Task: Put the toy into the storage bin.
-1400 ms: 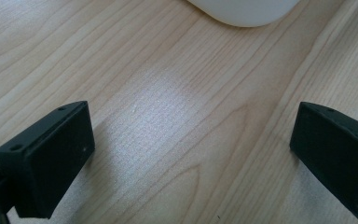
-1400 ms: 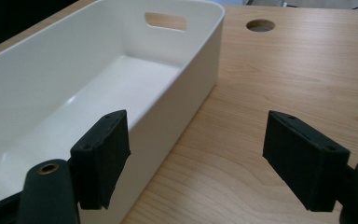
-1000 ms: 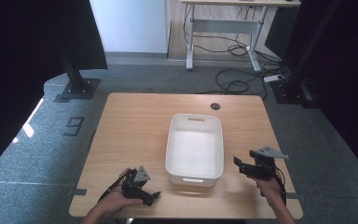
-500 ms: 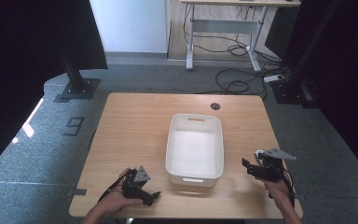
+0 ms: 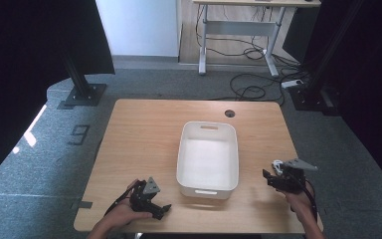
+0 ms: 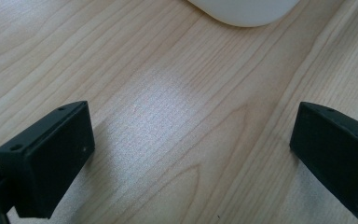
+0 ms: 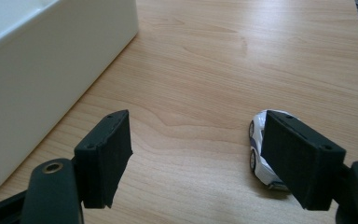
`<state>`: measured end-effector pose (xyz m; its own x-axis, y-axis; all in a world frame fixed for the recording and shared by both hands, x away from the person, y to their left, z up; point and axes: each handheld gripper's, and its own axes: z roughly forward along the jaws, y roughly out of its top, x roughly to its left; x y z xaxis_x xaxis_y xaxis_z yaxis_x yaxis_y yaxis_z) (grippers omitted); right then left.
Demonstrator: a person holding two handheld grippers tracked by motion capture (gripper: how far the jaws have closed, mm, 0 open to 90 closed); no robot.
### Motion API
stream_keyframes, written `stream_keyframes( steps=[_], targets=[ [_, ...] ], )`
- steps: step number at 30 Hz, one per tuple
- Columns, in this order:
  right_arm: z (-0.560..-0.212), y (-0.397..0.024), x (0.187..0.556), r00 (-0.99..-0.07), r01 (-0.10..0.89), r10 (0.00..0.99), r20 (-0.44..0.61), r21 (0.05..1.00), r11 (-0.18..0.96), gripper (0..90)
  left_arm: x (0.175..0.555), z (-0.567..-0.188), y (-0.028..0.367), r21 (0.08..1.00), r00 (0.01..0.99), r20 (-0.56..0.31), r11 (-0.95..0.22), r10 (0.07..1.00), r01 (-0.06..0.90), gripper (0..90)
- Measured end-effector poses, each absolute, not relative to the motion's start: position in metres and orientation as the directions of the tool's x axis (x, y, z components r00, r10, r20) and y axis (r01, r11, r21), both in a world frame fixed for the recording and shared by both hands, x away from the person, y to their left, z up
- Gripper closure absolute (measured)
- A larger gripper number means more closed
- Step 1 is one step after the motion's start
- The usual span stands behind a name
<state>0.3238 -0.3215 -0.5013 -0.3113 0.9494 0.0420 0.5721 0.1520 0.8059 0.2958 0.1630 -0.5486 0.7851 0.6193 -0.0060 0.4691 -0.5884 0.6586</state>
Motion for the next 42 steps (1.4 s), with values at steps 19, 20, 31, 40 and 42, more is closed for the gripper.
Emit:
stream_keyframes(
  steps=[19, 20, 31, 40, 42],
  targets=[
    [-0.509, -0.334, 0.33, -0.294, 0.585, 0.956, 0.022, 0.795, 0.161, 25.0, 0.296, -0.549, 0.163, 0.659, 0.785, -0.006, -0.588, 0.619, 0.469, 0.0],
    [-0.509, -0.334, 0.331, -0.291, 0.584, 0.957, 0.024, 0.796, 0.158, 25.1, 0.296, -0.549, 0.163, 0.659, 0.785, -0.006, -0.588, 0.619, 0.469, 0.0],
    [-0.518, -0.348, 0.339, -0.247, 0.618, 0.969, 0.024, 0.774, 0.138, 25.3, 0.296, -0.549, 0.163, 0.659, 0.785, -0.006, -0.589, 0.619, 0.469, 0.0],
    [-0.521, -0.354, 0.342, -0.223, 0.63, 0.975, 0.019, 0.766, 0.129, 25.5, 0.296, -0.549, 0.163, 0.659, 0.785, -0.006, -0.588, 0.619, 0.469, 0.0],
    [-0.522, -0.356, 0.343, -0.216, 0.631, 0.976, 0.025, 0.766, 0.12, 25.8, 0.296, -0.549, 0.163, 0.659, 0.785, -0.006, -0.588, 0.619, 0.469, 0.0]
  ],
)
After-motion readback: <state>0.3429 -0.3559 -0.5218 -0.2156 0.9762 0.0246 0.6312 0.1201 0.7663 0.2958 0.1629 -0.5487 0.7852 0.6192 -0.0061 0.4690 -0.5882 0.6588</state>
